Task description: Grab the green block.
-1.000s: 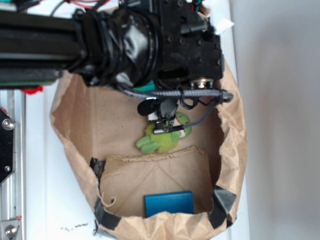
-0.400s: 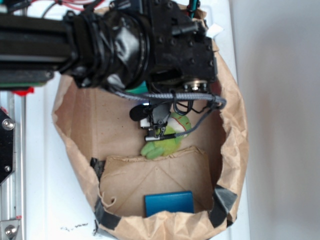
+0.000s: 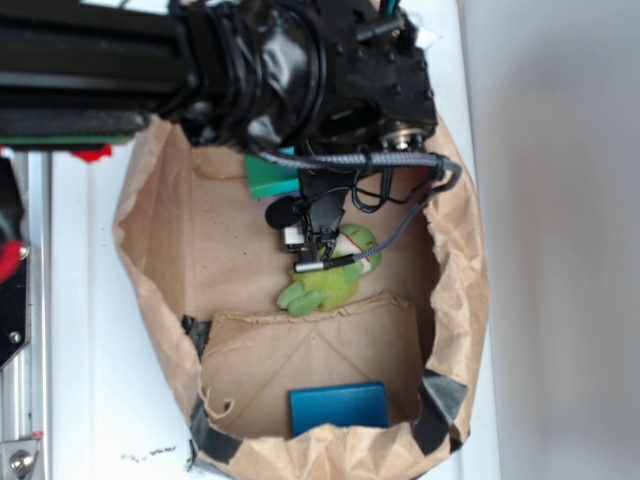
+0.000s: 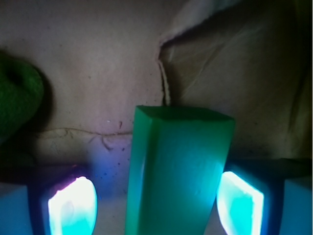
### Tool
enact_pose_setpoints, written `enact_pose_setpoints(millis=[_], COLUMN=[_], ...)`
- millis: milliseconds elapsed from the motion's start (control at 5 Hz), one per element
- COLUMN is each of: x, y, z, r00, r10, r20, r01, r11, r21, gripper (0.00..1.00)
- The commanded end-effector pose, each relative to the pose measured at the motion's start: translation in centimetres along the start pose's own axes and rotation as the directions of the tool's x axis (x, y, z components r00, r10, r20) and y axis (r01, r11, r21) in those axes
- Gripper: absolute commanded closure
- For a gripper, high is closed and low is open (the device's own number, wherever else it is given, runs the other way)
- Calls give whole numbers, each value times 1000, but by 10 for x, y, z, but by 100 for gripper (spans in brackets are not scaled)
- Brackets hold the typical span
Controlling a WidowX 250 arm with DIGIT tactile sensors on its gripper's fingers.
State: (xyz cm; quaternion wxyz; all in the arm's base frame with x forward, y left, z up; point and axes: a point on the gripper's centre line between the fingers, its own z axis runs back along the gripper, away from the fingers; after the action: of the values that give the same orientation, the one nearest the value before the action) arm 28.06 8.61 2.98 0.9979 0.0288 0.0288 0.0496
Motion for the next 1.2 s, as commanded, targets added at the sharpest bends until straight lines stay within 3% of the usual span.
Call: enact_pose_setpoints(millis=[0,200,400,1000], x=[5,7,8,8], y=[8,8,9,10], z=[18,16,17,18], r00=[998,998,996,996], r10=[6,1,23,22], r20=[60,64,81,91], r01=[-8,-3,-27,-28], r11=[1000,999,998,998], r21=[24,38,55,62], gripper=[0,0,100,100])
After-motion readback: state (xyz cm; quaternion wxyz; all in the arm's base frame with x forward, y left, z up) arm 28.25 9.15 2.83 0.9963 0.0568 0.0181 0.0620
